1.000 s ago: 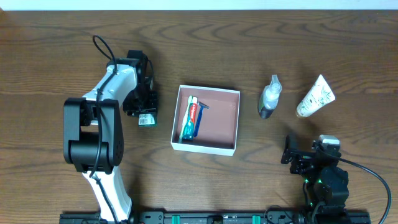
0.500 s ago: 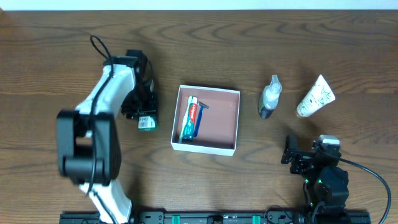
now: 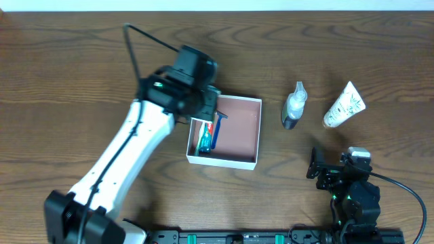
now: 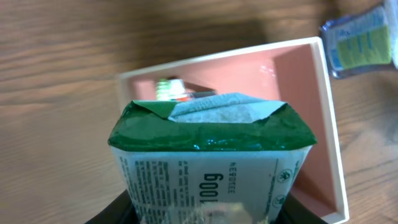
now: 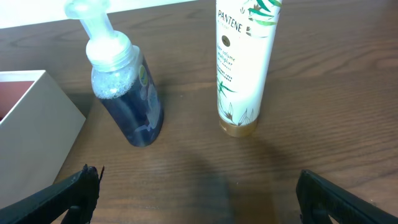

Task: Pack container
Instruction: 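Lower the soap bar into the box front and release it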

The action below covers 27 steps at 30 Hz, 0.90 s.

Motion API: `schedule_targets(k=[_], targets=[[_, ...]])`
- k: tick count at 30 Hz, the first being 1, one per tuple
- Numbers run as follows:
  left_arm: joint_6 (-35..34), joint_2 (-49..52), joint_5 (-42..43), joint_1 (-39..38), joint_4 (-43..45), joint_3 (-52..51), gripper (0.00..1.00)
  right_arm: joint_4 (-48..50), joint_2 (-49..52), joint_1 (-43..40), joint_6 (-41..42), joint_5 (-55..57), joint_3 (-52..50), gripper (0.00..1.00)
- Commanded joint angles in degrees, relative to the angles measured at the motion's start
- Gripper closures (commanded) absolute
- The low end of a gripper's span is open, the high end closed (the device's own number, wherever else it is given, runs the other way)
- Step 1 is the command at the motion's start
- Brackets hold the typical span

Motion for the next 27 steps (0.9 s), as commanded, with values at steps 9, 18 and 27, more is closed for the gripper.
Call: schedule_targets(k=[9,18,27], targets=[[-10.27,12.63,-7.87,-3.04,0.39,-2.21,0.69,0.0,-0.35,-0.57,0.42,-0.02,-0.15,0.01],[-10.36,15.13,-9.62,-3.06,0.5,-2.21,0.68,0.02,-0.35,-0.57,0.42,-0.02,-0.15,0.01],[-10.34,15.13,-11.69,-3.06,0.33,-2.21,0.61,0.0,-0.35,-0.57,0.42,-0.02,-0.15,0.01]])
